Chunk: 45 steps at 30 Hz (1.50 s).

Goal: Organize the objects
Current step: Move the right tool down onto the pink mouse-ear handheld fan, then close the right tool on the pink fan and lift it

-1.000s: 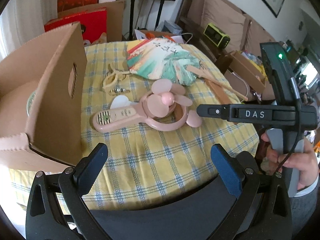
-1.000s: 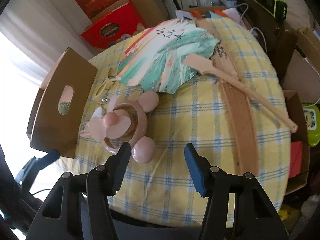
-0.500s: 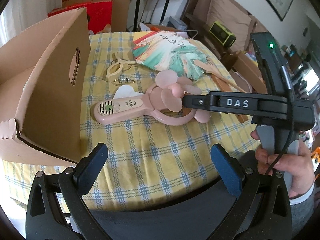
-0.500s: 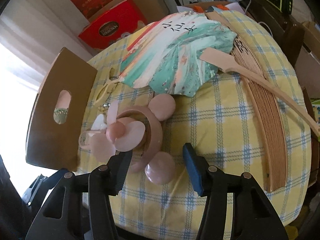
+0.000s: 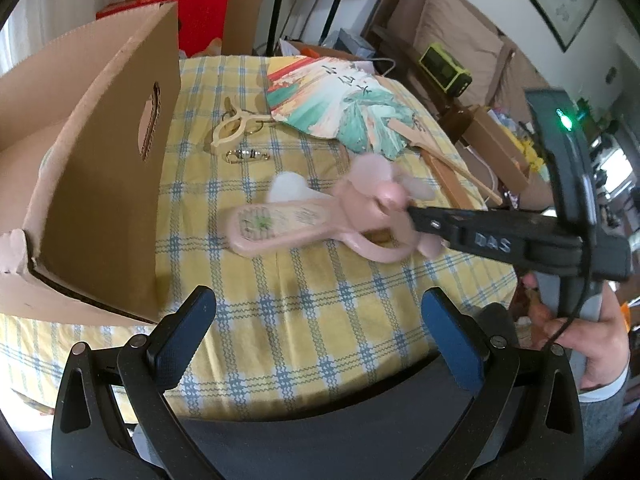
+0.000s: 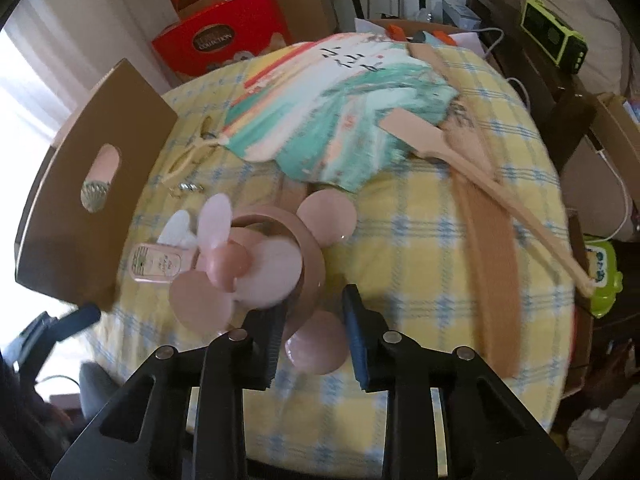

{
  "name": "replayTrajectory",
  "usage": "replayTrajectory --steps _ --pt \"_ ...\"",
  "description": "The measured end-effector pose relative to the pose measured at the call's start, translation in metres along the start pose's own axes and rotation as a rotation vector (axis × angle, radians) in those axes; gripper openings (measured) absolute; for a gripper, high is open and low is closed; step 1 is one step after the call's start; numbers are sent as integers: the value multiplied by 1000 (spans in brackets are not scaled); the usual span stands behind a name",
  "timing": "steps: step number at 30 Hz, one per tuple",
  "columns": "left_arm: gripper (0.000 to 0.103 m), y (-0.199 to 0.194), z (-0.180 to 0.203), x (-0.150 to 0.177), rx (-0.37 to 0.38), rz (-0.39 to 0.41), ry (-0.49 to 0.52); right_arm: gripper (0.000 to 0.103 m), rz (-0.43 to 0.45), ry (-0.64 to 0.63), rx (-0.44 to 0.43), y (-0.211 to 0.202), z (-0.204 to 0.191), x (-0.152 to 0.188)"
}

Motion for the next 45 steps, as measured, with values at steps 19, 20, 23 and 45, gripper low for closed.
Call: replayTrajectory --steps 19,20,23,45 --pt "97 33 -24 -2 260 -86 -204 25 -20 -2 38 -7 31 26" --pt "94 34 -24 -2 259 -88 -204 25 -20 -1 36 -7 31 26" --pt "87 36 -23 -3 290 -90 -217 26 -20 -3 39 -7 32 26" --pt "84 -34 -15 -19 342 38 -204 16 58 -23 -34 -40 3 17"
Point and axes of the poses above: each gripper's, at about its wrist camera, not at the fingertips, and y roughly the way its jaws point, z to its right, x to its underside, the point moved 2 cm from there along y, roughly the way its jaws point, and after that the axes turned 4 degrees about -z, right-handed, at the moved point
